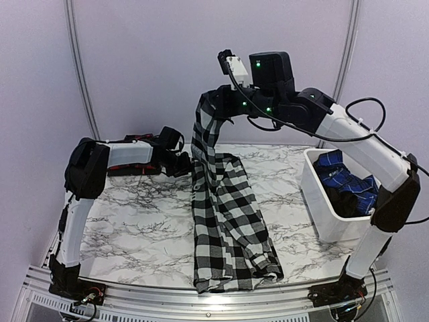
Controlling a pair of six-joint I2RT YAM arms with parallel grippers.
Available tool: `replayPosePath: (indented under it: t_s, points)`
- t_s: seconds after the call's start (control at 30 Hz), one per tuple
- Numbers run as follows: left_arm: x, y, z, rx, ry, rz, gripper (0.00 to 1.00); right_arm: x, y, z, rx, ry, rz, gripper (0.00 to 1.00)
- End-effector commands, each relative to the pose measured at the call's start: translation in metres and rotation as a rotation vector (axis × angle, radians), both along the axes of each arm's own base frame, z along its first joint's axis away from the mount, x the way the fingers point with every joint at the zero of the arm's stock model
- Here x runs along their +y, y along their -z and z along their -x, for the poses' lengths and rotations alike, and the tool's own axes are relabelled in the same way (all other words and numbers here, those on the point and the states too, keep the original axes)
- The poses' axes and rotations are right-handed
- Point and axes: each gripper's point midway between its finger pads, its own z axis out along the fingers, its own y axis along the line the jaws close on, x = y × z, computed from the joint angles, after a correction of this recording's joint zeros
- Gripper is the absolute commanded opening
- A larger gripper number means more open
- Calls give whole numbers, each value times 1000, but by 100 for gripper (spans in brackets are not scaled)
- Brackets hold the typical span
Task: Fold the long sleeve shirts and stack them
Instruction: Fold the sleeve of the rectangle-folded shirt.
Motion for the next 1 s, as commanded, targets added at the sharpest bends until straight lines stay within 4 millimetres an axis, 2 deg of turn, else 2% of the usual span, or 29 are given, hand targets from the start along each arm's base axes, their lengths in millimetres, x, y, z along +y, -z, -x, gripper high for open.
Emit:
replayPosePath:
  t_s: [0.0, 0.33, 0.67, 0.8, 0.97]
  points:
    - [2, 8, -9, -3, -11, -27, 31, 3, -9, 2, 0, 3, -27, 0]
    - [-4, 19, -18, -16, -28, -48, 30, 3, 5, 1, 24, 12, -7, 0]
    - [-6, 40, -24, -16, -42, -98, 23, -1, 22, 2, 50, 20, 28, 0]
    - [-6, 44, -25, -19, -46, -117, 17, -6, 28, 5, 57, 26, 38, 0]
    - [3, 46, -28, -31, -77, -159, 3, -15, 38, 8, 70, 42, 70, 0]
